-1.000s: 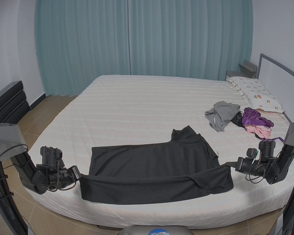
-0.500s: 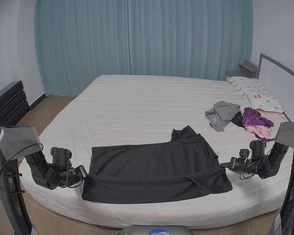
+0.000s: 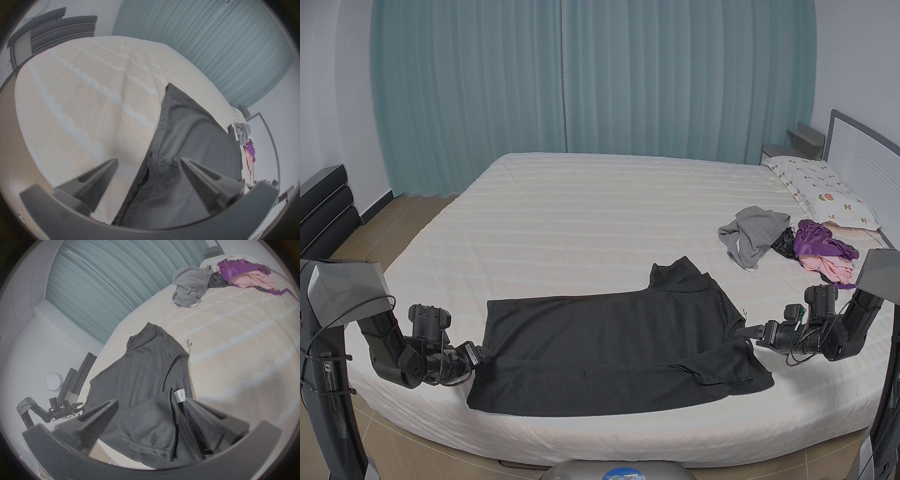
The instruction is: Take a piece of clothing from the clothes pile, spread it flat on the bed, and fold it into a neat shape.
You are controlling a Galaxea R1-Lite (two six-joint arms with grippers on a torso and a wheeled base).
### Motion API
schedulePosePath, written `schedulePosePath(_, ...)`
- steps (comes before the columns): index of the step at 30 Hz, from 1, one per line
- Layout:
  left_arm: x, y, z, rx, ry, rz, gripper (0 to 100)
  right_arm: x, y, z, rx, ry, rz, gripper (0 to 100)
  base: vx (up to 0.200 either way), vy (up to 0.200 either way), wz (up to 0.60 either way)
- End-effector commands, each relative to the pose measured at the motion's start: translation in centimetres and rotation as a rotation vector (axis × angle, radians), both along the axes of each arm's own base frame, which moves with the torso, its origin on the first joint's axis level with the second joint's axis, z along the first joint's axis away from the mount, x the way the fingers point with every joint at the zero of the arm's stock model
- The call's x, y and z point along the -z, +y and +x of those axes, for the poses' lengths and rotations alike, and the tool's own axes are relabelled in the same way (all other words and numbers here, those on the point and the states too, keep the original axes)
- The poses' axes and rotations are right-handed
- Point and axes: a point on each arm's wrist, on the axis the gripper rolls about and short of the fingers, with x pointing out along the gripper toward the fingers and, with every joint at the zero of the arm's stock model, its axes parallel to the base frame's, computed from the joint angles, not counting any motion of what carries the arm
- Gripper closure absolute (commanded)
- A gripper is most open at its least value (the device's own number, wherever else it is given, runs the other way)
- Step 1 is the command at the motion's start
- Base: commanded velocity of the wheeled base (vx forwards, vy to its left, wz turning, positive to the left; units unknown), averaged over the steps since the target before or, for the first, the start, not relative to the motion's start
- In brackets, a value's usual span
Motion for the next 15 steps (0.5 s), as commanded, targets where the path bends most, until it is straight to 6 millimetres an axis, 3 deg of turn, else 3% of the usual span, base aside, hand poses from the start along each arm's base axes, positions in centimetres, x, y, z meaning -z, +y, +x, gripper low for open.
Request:
schedulePosePath(1,-0.2,0.1,-0.2,-0.031,0.002,-0.025,0,-0.9,-0.1,-0.4,0.003,-0.017,0.006,0,0.000,0.000,0.00)
schedulePosePath(7,-2.2,1.0,-1.2,-0.103,-0.019,-0.111,0,-2.2,0.1,-2.1,0.029,0.012,0.050,0,0.000,0.000,0.00)
schedulePosePath(15,-2.7,0.9,-2.7,-0.168,0.010,-0.181,0,-2.8,0.3,-3.3,0.101,0.055,0.133,0,0.000,0.000,0.00)
